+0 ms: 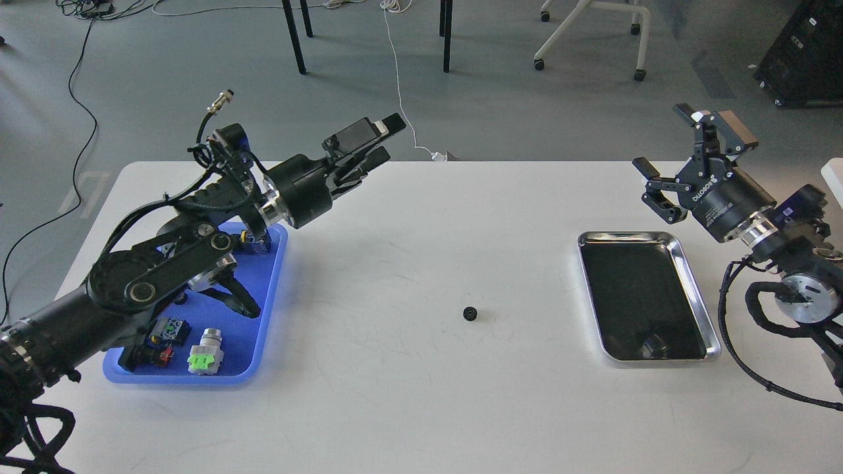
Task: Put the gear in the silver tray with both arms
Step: 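Release the gear on the table and lift the left gripper away, then reach the right gripper down to the black gear and grasp it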
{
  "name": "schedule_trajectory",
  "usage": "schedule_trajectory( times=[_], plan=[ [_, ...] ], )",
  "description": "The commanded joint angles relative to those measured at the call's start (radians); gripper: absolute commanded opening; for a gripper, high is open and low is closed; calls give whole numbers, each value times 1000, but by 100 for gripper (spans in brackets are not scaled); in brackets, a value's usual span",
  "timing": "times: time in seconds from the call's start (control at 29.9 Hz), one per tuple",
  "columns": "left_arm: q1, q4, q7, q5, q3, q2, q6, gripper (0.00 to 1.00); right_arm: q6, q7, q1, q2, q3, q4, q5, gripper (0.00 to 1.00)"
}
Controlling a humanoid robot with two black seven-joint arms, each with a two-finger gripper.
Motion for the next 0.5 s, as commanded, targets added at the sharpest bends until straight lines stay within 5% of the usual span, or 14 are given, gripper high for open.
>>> schedule_trajectory(
  times=[0.0,0.23,0.47],
  plan=[
    [159,-36,0,-19,-155,11,3,98,0,0,127,-36,-144,74,-193,99],
    [304,-91,0,-43,-317,22,-4,98,0,0,420,-38,-476,160,-555,99],
    [319,-125,17,-218,-369,24,-98,98,-77,0,608,163,-771,162,-958,99]
  ],
)
